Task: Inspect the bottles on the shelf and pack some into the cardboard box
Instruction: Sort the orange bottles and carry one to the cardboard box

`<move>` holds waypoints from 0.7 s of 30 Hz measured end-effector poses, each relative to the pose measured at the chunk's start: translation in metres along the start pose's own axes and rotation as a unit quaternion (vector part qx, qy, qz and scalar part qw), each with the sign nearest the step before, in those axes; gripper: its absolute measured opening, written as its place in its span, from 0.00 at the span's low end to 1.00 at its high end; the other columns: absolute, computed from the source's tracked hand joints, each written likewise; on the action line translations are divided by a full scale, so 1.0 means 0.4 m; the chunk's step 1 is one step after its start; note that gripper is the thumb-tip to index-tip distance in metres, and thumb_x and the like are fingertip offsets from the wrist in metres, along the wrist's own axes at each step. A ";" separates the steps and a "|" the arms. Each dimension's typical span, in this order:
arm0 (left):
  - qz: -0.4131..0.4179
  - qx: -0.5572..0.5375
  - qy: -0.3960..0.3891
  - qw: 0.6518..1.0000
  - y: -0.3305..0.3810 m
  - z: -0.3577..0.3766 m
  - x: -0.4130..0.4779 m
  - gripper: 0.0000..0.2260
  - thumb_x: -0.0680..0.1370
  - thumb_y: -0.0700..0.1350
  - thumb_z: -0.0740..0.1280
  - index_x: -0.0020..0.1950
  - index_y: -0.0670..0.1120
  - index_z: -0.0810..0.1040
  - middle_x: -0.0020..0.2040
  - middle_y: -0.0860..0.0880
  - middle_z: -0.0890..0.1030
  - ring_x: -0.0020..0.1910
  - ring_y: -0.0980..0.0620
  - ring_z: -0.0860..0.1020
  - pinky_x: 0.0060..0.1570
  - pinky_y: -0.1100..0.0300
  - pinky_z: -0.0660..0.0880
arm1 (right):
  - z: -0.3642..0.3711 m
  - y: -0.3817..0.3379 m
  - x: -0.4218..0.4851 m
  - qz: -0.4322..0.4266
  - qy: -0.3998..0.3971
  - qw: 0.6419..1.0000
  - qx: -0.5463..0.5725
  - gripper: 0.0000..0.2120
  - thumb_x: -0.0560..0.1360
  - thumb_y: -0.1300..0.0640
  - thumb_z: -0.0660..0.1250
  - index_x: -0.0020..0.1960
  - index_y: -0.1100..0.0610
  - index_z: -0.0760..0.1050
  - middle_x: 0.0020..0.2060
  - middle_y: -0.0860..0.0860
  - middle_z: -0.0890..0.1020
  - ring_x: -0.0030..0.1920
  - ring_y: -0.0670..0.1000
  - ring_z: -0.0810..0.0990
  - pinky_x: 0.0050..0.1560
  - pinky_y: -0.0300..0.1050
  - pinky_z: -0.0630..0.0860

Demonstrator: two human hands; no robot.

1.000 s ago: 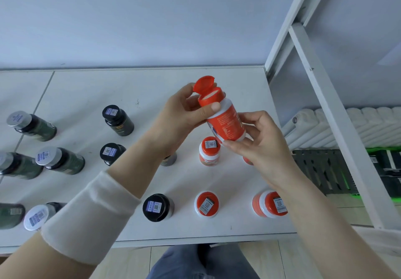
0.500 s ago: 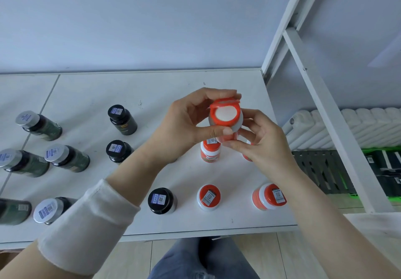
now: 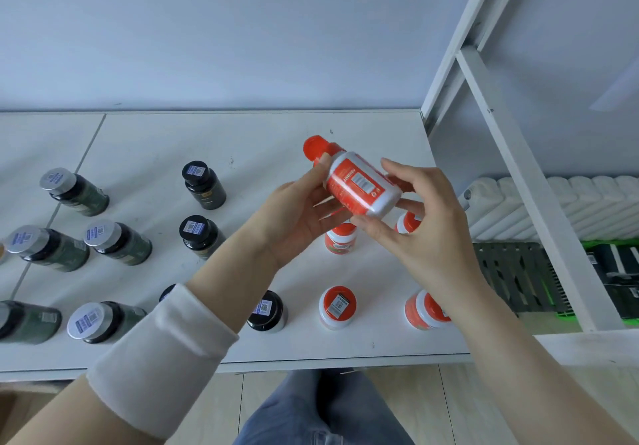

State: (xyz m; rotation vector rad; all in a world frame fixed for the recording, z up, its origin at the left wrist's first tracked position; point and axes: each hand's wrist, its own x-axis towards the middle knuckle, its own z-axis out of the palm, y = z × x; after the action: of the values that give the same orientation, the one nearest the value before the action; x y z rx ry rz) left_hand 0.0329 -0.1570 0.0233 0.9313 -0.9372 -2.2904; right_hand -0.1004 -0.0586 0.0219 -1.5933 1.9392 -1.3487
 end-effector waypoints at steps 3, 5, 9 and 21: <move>-0.064 -0.091 0.032 0.993 0.008 -0.014 0.001 0.21 0.75 0.52 0.63 0.60 0.37 0.74 0.53 0.41 0.79 0.43 0.48 0.83 0.39 0.57 0.80 | -0.010 -0.015 0.006 0.042 -0.040 0.998 0.022 0.39 0.61 0.37 0.72 0.66 0.52 0.66 0.58 0.45 0.70 0.61 0.42 0.71 0.54 0.32 0.72; -0.063 -0.094 0.043 0.993 0.014 -0.032 -0.004 0.20 0.75 0.52 0.63 0.60 0.38 0.74 0.51 0.42 0.79 0.44 0.48 0.83 0.41 0.56 0.81 | -0.016 -0.018 0.010 0.036 -0.054 0.998 -0.020 0.39 0.60 0.41 0.73 0.66 0.52 0.66 0.58 0.44 0.69 0.61 0.43 0.70 0.56 0.35 0.71; 0.020 0.037 0.050 0.998 0.037 -0.080 -0.042 0.21 0.68 0.53 0.66 0.56 0.43 0.76 0.47 0.47 0.80 0.46 0.51 0.81 0.43 0.58 0.80 | -0.001 -0.028 0.014 -0.004 -0.093 0.983 -0.157 0.38 0.61 0.49 0.78 0.66 0.53 0.66 0.61 0.51 0.69 0.63 0.51 0.67 0.55 0.42 0.68; 0.240 0.213 0.374 0.870 -0.017 -0.262 -0.419 0.09 0.72 0.44 0.72 0.49 0.50 0.76 0.50 0.49 0.82 0.52 0.50 0.81 0.54 0.55 0.78 | 0.248 -0.180 -0.063 -0.260 -0.212 0.915 -0.223 0.31 0.58 0.63 0.79 0.59 0.61 0.72 0.54 0.61 0.74 0.52 0.64 0.73 0.45 0.56 0.75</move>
State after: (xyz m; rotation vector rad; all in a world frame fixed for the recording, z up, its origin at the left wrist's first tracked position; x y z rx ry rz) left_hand 0.2178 -0.0869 0.0304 1.4227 -1.1461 -1.1526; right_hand 0.0231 -0.0793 0.0191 -2.5072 1.6826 -0.6133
